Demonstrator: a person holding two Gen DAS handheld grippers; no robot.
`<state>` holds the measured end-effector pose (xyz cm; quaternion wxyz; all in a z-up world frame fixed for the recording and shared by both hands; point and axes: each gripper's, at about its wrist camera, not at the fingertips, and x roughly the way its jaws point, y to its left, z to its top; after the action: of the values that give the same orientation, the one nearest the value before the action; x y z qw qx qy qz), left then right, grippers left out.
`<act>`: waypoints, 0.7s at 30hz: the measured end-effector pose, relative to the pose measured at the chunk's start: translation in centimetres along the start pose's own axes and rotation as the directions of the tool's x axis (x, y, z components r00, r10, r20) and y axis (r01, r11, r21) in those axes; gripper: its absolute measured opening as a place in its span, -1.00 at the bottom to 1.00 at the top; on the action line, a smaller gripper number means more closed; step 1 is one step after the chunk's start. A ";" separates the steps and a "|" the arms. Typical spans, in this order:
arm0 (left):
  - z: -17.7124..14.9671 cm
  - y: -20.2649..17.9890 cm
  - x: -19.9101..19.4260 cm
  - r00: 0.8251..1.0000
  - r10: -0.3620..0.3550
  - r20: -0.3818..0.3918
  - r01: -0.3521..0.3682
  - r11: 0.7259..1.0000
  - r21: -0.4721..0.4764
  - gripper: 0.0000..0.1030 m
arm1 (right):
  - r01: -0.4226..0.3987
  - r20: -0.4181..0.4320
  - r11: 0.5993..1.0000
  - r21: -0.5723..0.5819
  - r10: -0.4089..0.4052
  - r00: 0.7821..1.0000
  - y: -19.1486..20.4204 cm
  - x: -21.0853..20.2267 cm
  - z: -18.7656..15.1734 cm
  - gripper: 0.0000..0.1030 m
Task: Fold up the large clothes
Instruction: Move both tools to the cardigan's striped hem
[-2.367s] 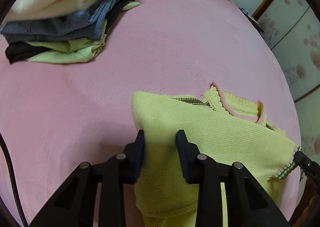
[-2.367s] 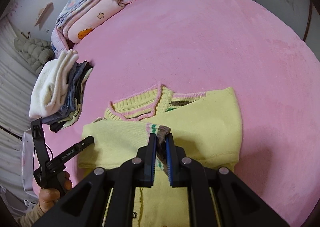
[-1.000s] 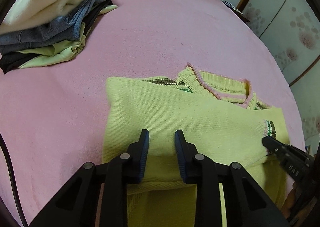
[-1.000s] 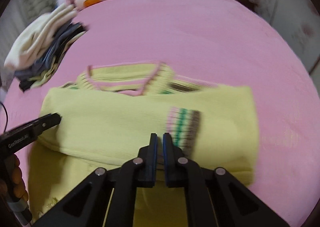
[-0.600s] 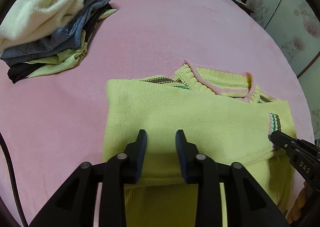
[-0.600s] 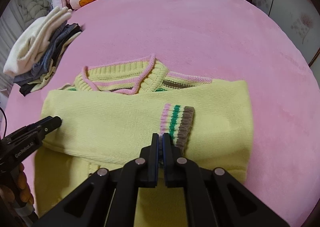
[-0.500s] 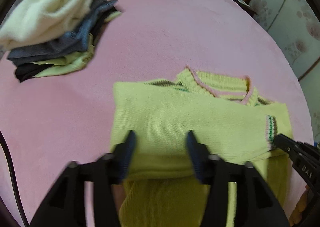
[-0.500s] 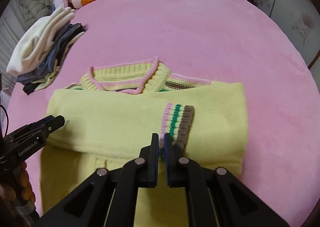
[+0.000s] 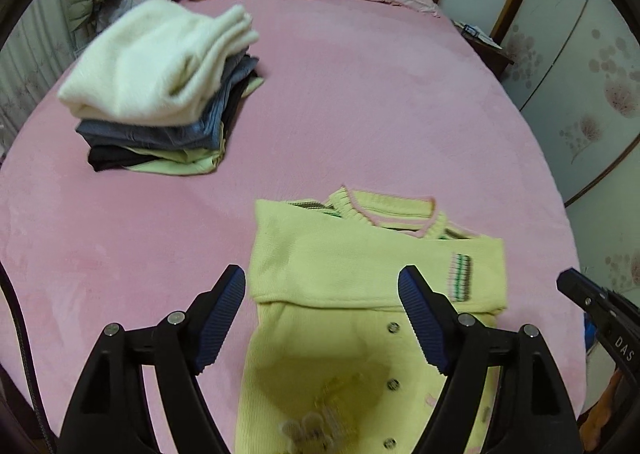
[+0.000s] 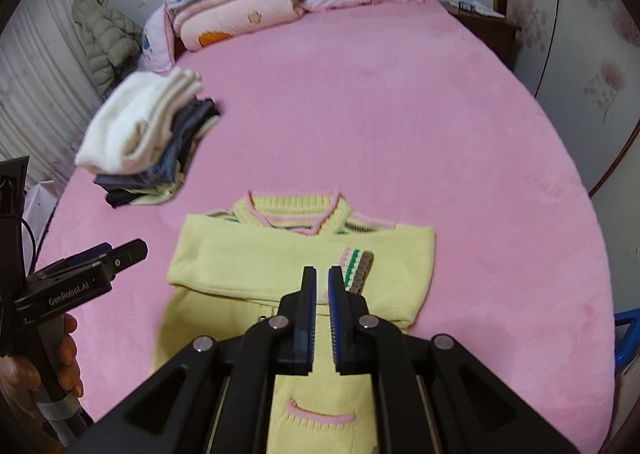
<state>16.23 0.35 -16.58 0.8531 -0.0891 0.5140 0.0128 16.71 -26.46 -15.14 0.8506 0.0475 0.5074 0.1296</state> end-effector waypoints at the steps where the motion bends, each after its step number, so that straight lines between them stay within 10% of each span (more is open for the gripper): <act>1: -0.1 -0.3 -0.9 1.000 0.003 0.005 -0.003 1.000 0.001 0.51 | -0.002 0.007 1.000 -0.004 0.002 1.000 0.0 -0.6 0.1 -0.72; 21: -7.8 3.2 -6.8 0.997 -0.078 -0.005 0.078 0.997 -0.008 0.51 | 0.017 0.011 1.000 0.023 -0.018 1.000 0.4 -5.7 -6.6 -0.53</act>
<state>5.88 2.64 -14.61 0.8511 -0.1126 0.5125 -0.0189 8.24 -27.92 -13.34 0.8538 0.0535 0.5046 0.1161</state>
